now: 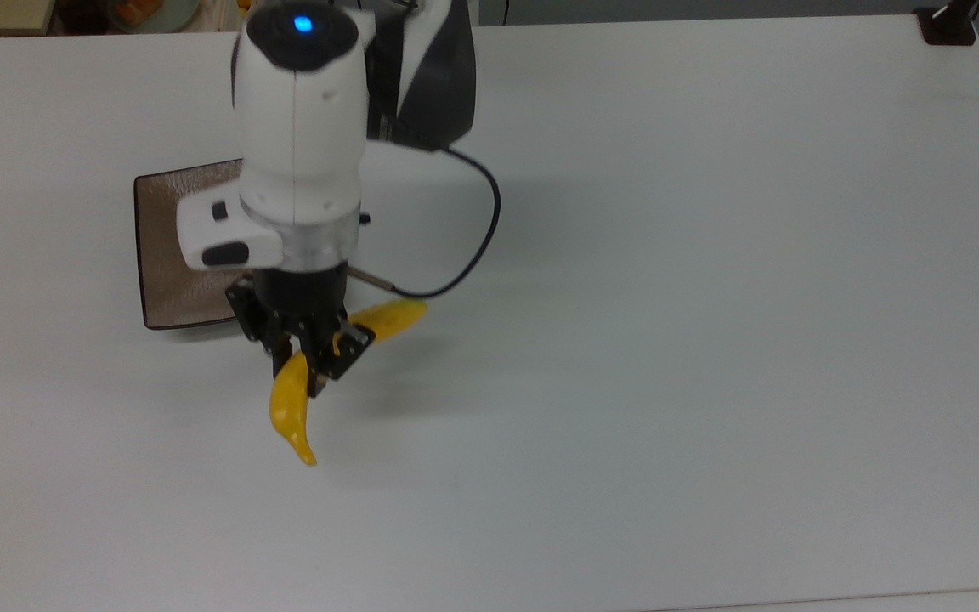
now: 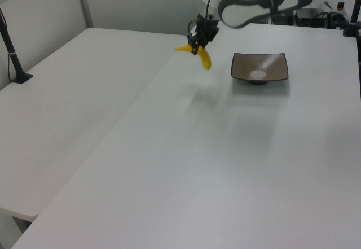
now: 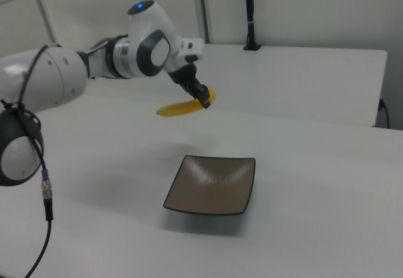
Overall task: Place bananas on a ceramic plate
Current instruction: 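Lift the banana and carry it over the brown plate, then lower the banana onto the plate and open the gripper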
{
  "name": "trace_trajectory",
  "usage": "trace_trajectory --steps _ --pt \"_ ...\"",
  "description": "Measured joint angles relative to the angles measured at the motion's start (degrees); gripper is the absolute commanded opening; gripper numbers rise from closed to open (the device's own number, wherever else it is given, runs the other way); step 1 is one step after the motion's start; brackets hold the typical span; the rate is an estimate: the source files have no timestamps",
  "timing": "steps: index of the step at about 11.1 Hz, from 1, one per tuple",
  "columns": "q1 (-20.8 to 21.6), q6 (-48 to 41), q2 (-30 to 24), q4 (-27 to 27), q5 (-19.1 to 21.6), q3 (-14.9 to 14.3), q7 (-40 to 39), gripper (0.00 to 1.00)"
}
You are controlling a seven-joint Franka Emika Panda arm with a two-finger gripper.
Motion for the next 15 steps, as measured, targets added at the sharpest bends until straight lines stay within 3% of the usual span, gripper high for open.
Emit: trace_trajectory --steps 5,10,15 --pt "-0.69 -10.72 -15.16 -10.71 4.23 0.08 -10.41 0.0" --pt "-6.47 -12.44 -26.57 -23.36 7.63 -0.09 -22.36 0.0" --pt "-14.84 -12.06 -28.89 -31.51 14.74 -0.3 -27.73 0.01"
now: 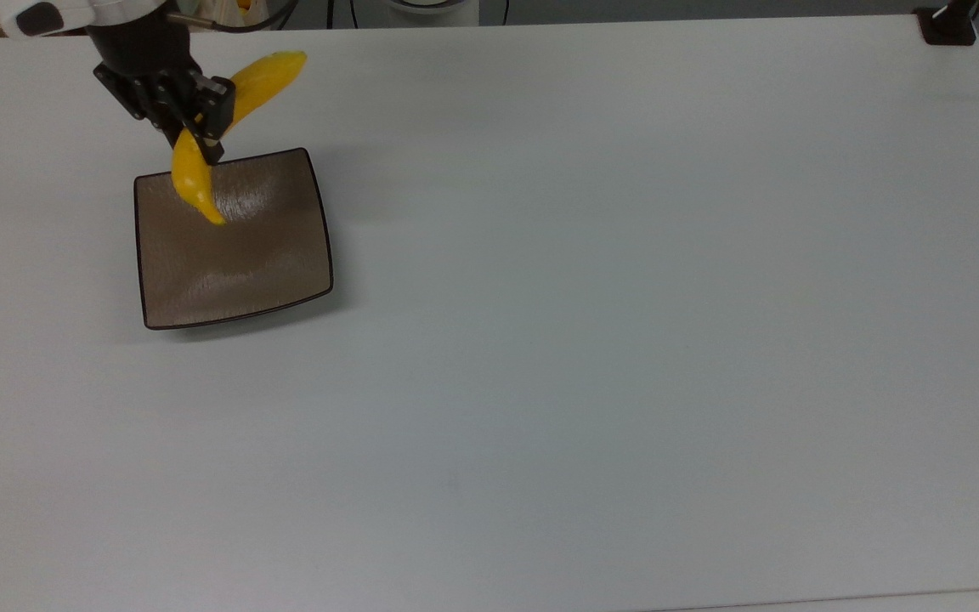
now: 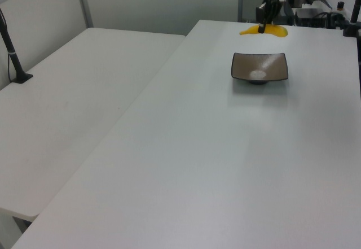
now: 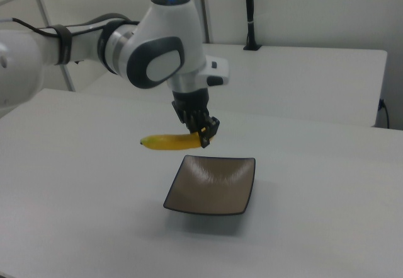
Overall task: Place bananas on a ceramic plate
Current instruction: 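Lower the banana onto the plate and open the gripper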
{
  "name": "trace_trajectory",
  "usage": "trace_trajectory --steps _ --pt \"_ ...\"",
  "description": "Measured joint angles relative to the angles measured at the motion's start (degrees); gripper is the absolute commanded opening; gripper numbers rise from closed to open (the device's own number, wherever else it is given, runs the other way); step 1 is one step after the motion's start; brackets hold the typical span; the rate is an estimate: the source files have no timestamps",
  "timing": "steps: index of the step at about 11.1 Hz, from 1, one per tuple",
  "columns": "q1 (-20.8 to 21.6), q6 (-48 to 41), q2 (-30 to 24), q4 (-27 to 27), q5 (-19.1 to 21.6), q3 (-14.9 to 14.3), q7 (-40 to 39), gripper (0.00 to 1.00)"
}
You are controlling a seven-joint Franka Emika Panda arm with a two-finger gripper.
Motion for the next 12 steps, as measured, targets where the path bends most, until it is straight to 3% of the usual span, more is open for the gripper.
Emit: trace_trajectory --steps 3,7,9,12 --pt "-3.3 7.25 0.8 -4.1 5.26 -0.03 -2.77 0.01" --pt "-4.64 18.75 4.54 -8.31 12.24 -0.04 -4.03 0.0" --pt "-5.04 24.09 5.81 -11.19 18.05 -0.04 -8.84 0.0" --pt "-6.07 26.35 6.15 -14.32 30.33 -0.04 -20.49 0.0"
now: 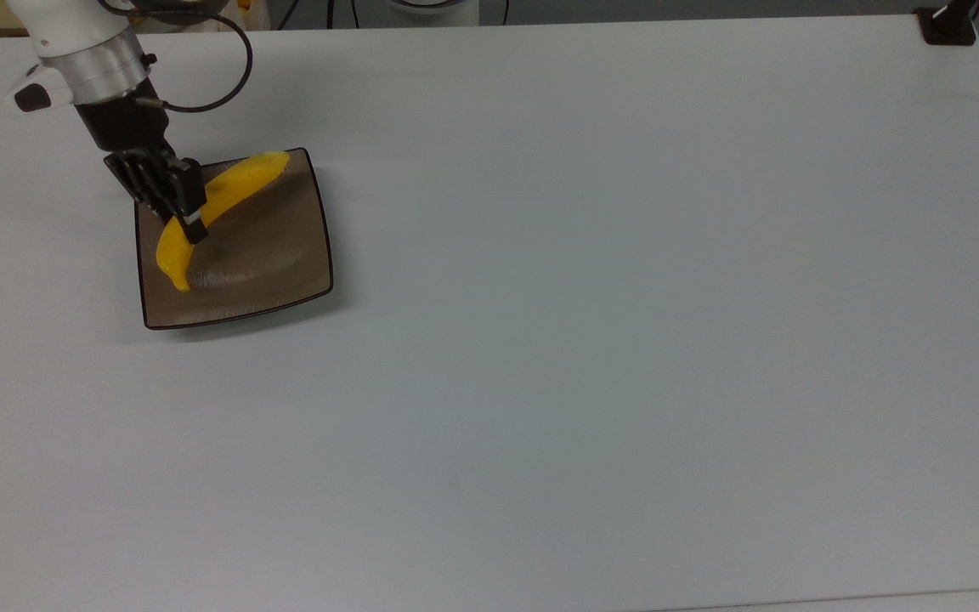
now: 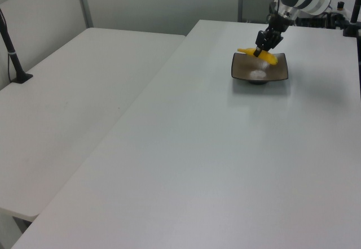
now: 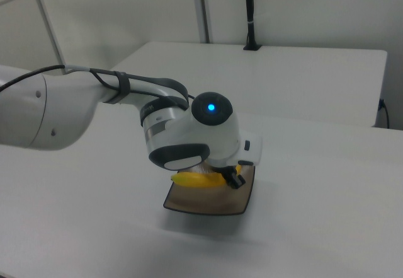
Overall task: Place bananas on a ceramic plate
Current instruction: 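Lower the banana onto the plate and open the gripper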
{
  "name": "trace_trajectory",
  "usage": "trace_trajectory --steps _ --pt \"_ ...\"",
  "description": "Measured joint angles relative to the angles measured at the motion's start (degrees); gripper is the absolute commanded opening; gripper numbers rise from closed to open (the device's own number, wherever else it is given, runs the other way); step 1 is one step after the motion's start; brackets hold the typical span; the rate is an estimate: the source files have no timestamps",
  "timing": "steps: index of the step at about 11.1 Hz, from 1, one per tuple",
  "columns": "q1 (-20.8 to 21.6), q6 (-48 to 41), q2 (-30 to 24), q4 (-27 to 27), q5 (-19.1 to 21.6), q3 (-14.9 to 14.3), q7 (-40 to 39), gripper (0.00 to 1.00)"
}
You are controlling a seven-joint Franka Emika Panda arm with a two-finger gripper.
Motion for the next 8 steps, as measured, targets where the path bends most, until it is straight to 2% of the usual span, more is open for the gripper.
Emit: trace_trajectory --steps 1,3,4,7,8 --pt "-0.33 0.21 0.0 -0.68 1.73 0.0 -2.3 0.0" --pt "-0.47 0.92 0.01 -1.58 2.3 0.0 -3.33 0.03" --pt "-0.47 0.95 0.11 -1.86 2.3 0.0 -3.36 0.11" --pt "-0.44 0.96 1.09 -2.06 2.3 0.02 -3.41 0.44" --pt "-0.43 0.96 1.33 -2.06 2.3 0.03 -3.41 0.62"
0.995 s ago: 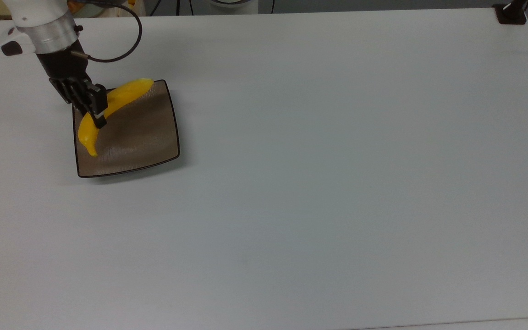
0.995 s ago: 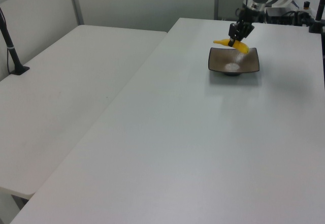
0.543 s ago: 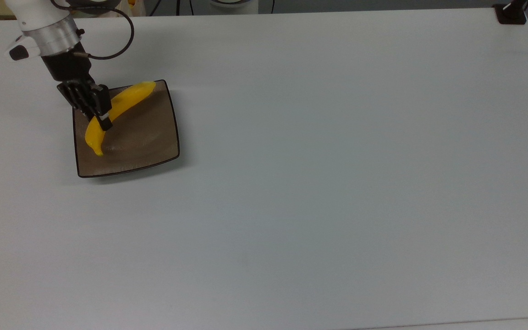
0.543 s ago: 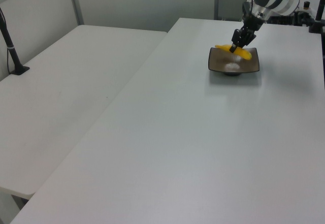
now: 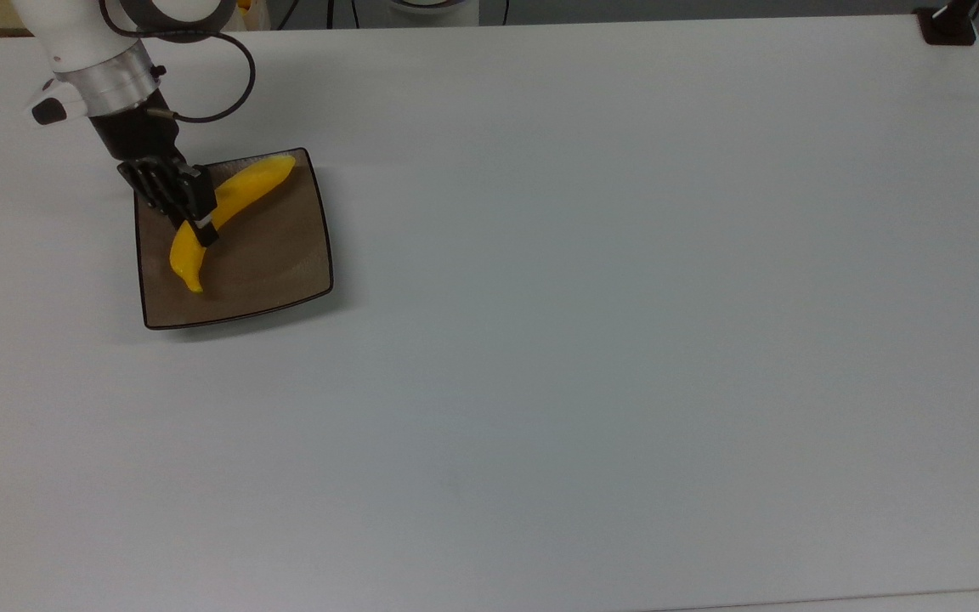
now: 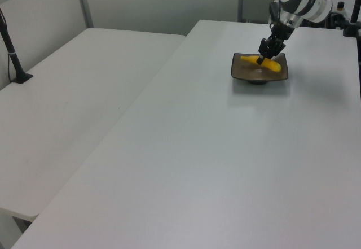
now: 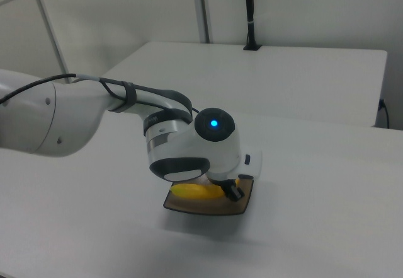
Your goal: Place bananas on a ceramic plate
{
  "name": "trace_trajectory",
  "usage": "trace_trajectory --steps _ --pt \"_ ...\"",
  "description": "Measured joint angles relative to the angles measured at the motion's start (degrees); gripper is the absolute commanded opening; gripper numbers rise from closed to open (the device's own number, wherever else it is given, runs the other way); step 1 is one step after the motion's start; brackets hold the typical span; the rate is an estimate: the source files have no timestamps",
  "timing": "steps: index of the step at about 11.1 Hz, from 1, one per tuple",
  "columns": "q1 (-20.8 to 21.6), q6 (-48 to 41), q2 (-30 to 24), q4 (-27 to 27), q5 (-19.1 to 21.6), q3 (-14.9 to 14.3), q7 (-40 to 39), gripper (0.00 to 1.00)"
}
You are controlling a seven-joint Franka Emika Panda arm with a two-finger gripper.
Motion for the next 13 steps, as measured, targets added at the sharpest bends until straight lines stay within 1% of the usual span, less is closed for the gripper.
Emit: trace_trajectory --steps 1,2,6,8,9,10,11,12,13 --pt "0.0 0.0 0.11 0.0 0.01 0.0 0.0 0.79" --pt "0.0 0.01 0.11 0.01 0.02 0.0 0.0 0.99" --pt "0.36 -0.01 -0.94 0.86 0.3 0.1 0.43 1.0" --pt "0.97 -6.68 -4.2 3.53 -0.21 0.36 0.42 1.0" --pt "1.2 -10.93 -7.16 4.7 -3.83 0.37 0.54 1.0" --pt "1.25 -16.25 -10.28 5.63 -9.13 0.39 0.76 1.0" --pt "1.41 -23.22 -13.09 7.06 -13.36 0.42 0.86 1.0" --pt "1.82 -30.64 -14.94 9.43 -16.32 0.42 1.92 1.0" --pt "2.69 -37.05 -15.88 12.5 -19.36 0.44 5.04 1.0"
